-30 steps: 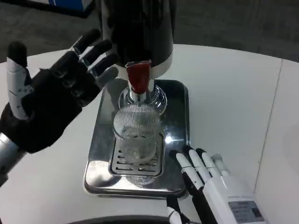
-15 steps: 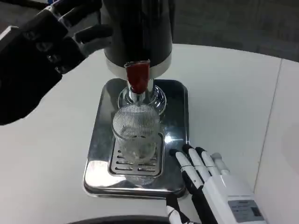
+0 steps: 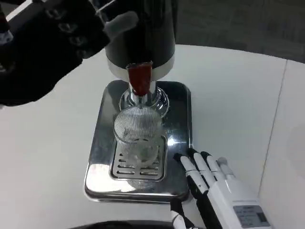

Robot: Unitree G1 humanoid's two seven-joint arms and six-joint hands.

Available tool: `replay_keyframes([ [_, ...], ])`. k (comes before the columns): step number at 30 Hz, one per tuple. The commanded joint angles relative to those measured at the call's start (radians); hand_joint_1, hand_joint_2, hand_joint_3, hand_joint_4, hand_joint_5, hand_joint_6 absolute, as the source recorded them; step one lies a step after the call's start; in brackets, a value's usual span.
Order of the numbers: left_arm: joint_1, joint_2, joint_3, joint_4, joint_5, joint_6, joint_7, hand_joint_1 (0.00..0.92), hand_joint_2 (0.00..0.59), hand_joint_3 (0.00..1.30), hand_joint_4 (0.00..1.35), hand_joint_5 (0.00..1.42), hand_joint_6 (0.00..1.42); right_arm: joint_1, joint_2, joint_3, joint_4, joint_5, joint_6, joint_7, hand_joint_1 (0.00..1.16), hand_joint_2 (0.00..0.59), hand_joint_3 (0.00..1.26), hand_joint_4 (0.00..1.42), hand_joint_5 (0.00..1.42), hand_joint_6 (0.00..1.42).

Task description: Grasp the cup under the faucet to collect the drink, then remove the cup.

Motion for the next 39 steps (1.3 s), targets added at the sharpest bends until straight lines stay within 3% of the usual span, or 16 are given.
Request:
replay_keyframes([
  [1,-0.029,0.016,-0.023,-0.006,0.016,0.016,-0.038,0.000,0.073,0.00,0.00,0.00,0.00,0.007,0.008,0.005,-0.010,0.000,0.010,0.005,0.23,0.563,0.07,0.00,0.00,0.00],
  [16,-0.104,0.039,-0.033,0.120,0.138,-0.086,-0.065,0.000,0.061,0.00,0.00,0.00,0.00,-0.009,0.013,0.008,0.000,-0.003,0.022,0.014,0.23,0.563,0.07,0.00,0.00,0.00],
  [30,-0.107,-0.024,-0.126,0.196,0.211,-0.114,-0.134,0.000,0.060,0.00,0.00,0.00,0.00,-0.030,0.021,0.011,0.016,0.001,0.033,0.016,0.23,0.563,0.07,0.00,0.00,0.00],
  [39,-0.071,-0.036,-0.168,0.163,0.227,-0.119,-0.141,0.000,0.064,0.00,0.00,0.00,0.00,-0.033,0.018,0.010,0.019,0.009,0.038,0.017,0.24,0.556,0.07,0.00,0.00,0.01],
])
